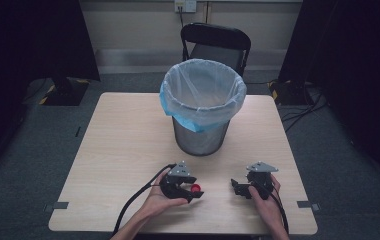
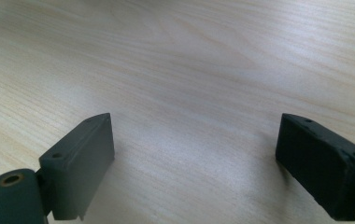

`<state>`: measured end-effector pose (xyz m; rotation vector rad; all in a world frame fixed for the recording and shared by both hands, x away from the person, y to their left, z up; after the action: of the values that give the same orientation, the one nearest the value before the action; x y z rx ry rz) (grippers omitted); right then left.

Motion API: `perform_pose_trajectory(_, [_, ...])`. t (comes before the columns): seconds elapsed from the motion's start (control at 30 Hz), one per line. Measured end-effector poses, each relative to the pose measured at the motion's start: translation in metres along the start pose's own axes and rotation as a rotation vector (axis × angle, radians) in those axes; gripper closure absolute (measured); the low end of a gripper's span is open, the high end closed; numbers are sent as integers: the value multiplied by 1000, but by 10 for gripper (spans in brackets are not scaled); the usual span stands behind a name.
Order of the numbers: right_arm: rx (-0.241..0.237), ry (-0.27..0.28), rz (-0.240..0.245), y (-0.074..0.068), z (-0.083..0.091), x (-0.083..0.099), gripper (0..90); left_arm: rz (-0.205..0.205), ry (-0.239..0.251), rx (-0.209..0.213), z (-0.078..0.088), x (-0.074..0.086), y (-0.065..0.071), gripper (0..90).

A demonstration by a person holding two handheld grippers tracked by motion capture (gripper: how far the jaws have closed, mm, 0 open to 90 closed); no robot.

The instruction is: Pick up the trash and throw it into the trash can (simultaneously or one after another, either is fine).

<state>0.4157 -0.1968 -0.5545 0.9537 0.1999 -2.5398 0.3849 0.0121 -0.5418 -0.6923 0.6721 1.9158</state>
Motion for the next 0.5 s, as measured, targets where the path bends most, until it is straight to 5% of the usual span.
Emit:
perform_pose_trajectory(0.2, [0,0,0,0,0,0,109,-3,-11,-31,-4,5,0,412])
perform_pose_trajectory(0.5, [0,0,0,0,0,0,109,-69,-22,-107,-5,5,1,520])
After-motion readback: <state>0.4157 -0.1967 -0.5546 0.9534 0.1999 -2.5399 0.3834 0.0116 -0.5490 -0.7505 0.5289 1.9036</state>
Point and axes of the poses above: each handheld gripper's, and its own axes: z roughly backward along the jaws, x roughly out of its underside, y roughly to its right, the point moved 8 cm from there along -z, roughly forward along the jaws, and after that the axes turned 6 degrees about -y, right-handed, at the moved point
